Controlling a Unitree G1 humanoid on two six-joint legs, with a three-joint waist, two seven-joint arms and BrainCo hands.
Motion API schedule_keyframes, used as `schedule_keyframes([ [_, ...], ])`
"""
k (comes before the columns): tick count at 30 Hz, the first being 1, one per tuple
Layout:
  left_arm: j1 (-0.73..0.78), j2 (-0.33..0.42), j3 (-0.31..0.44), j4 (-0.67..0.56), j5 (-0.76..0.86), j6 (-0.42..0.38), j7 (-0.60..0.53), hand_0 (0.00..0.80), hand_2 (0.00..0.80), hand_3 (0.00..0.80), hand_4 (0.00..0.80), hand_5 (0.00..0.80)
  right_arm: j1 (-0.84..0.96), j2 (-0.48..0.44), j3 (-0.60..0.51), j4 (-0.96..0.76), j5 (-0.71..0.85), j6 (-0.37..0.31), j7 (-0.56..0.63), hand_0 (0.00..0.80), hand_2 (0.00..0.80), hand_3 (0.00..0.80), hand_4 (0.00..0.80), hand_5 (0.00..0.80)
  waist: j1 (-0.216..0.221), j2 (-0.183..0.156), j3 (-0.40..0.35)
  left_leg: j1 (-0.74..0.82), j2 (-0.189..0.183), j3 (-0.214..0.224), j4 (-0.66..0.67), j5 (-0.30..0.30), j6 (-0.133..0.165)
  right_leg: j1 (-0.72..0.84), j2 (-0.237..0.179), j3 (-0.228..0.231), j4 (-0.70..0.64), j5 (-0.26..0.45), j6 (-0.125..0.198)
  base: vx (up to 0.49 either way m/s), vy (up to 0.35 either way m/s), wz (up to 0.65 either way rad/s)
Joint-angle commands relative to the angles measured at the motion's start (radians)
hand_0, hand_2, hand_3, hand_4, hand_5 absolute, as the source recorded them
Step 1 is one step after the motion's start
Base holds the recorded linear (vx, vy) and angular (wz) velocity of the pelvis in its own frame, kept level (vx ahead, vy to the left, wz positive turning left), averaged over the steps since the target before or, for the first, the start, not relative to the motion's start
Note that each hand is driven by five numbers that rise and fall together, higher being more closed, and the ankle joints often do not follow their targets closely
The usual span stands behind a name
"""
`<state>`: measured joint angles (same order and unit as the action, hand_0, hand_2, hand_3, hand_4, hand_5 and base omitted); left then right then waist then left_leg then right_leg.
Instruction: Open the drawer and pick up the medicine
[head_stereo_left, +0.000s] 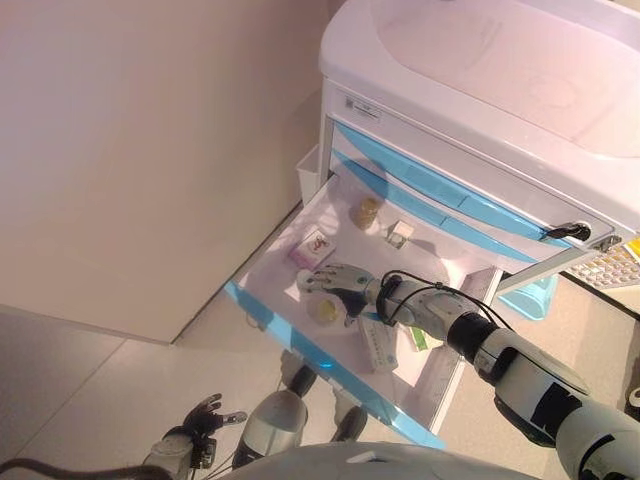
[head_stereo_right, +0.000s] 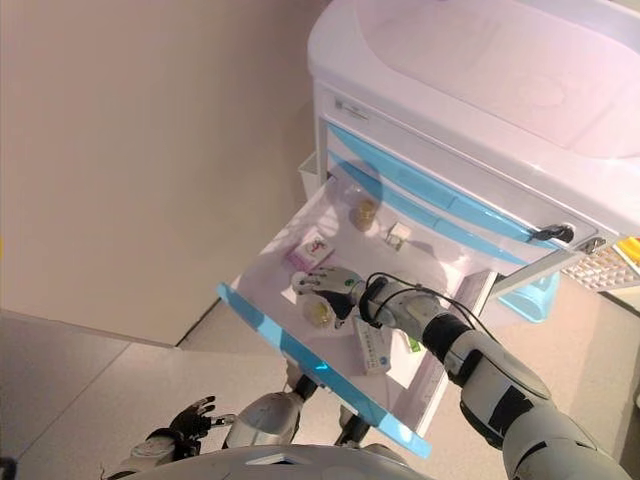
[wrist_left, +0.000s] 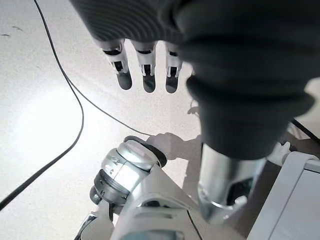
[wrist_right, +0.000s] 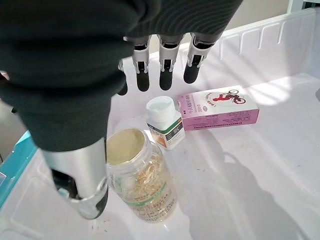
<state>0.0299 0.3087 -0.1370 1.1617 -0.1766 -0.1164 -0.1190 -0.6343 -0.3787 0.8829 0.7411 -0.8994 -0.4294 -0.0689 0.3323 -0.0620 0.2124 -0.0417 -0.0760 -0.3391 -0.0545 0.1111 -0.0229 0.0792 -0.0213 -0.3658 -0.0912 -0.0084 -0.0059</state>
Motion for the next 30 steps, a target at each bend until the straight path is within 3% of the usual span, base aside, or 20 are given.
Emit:
schedule_keyframes([
  [1, 0.002, 0.006, -0.040, 0.044, 0.039, -0.023, -0.008, 0.000, 0.000, 0.000, 0.000, 0.000, 0.010, 0.018, 0.043, -0.030, -0.008, -0.001, -0.046, 0.000, 0.000, 0.000, 0.000, 0.000, 0.021, 0.002, -0.028, -0.010, -0.041, 0.011, 0.009, -0.067, -0.006, 0.000, 0.001, 0.005, 0.116, -0.084, 0.017, 0.000, 0.000, 0.00],
  [15, -0.006, 0.013, -0.061, 0.035, 0.029, -0.038, -0.008, 0.000, 0.000, 0.000, 0.000, 0.000, 0.003, 0.055, 0.047, 0.048, -0.029, 0.059, -0.060, 0.000, 0.000, 0.000, 0.000, 0.000, 0.041, 0.010, -0.004, -0.021, -0.045, -0.006, 0.010, -0.063, -0.003, -0.009, -0.001, -0.013, 0.121, -0.083, 0.016, 0.002, 0.000, 0.02],
  [30, -0.026, 0.027, -0.077, 0.033, 0.008, -0.049, -0.014, 0.000, 0.000, 0.000, 0.000, 0.000, -0.024, 0.081, 0.052, 0.111, -0.032, 0.081, -0.095, 0.000, 0.000, 0.000, 0.000, 0.000, 0.052, 0.011, 0.025, -0.033, -0.046, -0.012, 0.001, -0.057, 0.002, -0.021, -0.004, -0.024, 0.122, -0.082, 0.018, 0.005, 0.003, 0.03],
])
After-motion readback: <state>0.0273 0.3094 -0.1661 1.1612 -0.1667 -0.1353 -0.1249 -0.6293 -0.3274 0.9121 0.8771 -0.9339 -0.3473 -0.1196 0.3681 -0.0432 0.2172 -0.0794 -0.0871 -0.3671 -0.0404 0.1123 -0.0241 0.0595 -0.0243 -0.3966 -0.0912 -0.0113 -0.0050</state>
